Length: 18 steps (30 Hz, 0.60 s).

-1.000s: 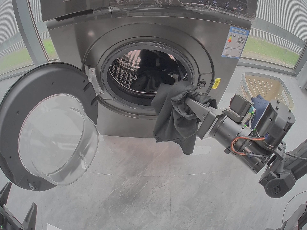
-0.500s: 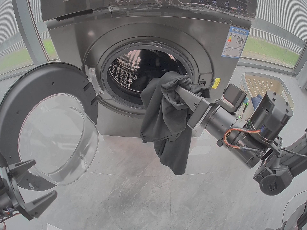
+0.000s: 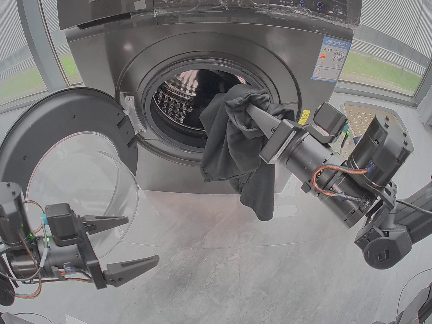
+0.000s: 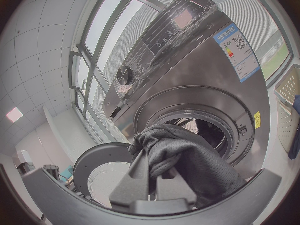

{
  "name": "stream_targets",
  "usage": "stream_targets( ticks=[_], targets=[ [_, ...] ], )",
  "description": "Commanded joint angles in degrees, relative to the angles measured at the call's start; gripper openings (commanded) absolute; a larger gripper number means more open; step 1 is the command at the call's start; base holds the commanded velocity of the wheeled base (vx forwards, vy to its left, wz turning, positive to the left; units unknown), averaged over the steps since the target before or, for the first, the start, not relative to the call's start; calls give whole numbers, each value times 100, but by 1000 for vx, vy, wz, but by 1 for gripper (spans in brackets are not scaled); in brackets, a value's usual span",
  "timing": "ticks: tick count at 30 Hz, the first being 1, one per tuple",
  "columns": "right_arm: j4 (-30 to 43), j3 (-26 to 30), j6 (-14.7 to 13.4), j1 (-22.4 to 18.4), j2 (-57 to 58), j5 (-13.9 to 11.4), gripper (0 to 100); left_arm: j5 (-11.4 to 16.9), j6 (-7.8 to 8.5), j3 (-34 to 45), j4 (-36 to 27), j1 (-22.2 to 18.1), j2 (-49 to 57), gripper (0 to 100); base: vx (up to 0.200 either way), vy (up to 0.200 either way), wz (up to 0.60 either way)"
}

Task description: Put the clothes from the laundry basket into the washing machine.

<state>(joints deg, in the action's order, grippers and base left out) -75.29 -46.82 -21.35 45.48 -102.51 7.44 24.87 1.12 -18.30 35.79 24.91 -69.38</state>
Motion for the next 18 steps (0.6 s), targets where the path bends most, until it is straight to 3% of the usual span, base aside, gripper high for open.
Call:
stream_targets(
  ticks=[1,11,18],
  targets=[
    [5,-81,-19,75,29,47,0,-17,-15,-306,279,111,-1113,100,0,0,0],
    [-65,138,-10,286,73,39,0,0,-33,-824,631,67,-2045,100,0,0,0],
    [-56,174,-1,347,82,39,0,-35,-33,-1123,1237,102,-2862,100,0,0,0]
  ],
)
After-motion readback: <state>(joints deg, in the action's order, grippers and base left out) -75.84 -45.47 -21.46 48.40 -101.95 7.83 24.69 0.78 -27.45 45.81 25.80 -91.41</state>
